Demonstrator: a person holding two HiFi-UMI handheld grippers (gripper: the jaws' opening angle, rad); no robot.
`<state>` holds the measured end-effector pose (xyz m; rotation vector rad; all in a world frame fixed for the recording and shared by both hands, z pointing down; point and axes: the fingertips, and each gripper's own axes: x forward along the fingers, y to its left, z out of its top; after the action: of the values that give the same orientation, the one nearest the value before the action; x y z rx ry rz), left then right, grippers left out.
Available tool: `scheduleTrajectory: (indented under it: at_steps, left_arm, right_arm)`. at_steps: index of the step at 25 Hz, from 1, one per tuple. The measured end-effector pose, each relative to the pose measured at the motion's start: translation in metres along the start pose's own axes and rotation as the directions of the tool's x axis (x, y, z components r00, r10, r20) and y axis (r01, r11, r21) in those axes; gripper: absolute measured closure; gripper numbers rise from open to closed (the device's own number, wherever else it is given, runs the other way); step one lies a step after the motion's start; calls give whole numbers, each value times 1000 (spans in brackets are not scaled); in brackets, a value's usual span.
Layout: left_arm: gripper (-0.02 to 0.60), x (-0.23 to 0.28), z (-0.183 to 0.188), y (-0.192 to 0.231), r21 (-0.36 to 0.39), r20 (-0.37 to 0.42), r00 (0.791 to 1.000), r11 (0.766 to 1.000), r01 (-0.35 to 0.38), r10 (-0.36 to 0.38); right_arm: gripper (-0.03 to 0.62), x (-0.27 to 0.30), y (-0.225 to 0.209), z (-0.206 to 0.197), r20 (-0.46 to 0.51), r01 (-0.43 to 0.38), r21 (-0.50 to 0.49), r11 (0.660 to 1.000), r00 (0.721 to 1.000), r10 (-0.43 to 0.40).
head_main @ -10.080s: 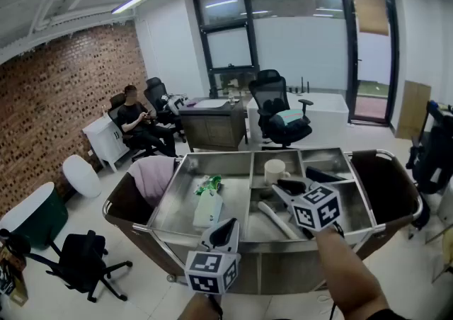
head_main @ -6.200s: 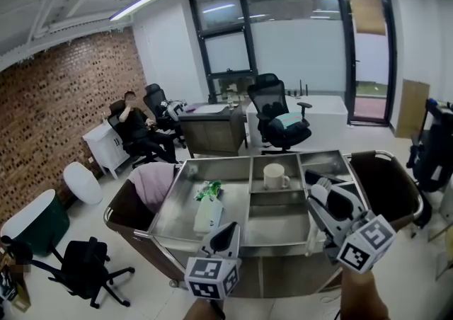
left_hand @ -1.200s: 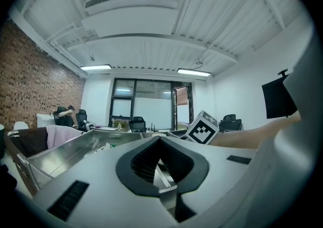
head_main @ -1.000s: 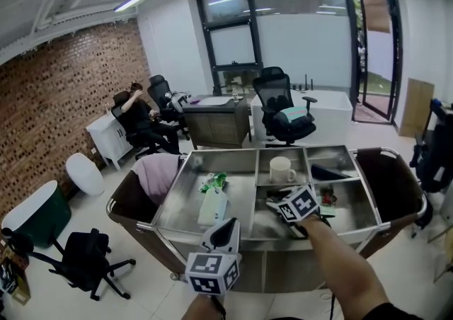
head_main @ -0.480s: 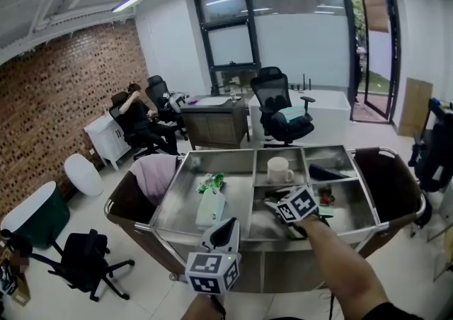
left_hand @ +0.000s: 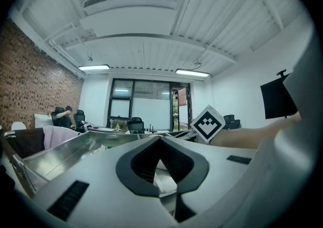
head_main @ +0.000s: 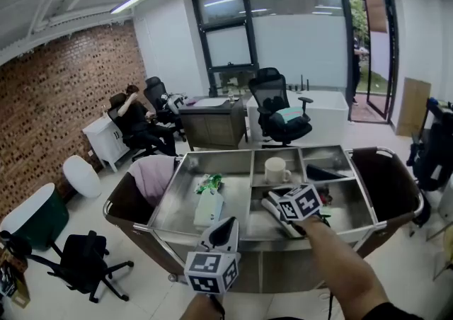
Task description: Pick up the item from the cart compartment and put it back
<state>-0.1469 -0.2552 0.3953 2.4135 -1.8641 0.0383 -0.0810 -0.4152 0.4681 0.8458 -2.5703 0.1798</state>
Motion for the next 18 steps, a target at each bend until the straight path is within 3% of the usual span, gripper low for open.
scheduleTrajectory:
  at_steps: [5,11,18]
  left_arm:
    - [581,0,1,-2,4,3,1000,1000,3,-3]
    - [581,-2,4,-5,7,10,1000,1000,6,-6]
    - [581,0,5,-10,9,13,1000,1000,16,-17]
  right_arm:
    - [580,-25,5,18,97,7,22,1000,995,-9]
    - [580,-91,19,49,269,47,34,998,962,-55]
    - [580,-136,29,59,346,60,36,998,936,-68]
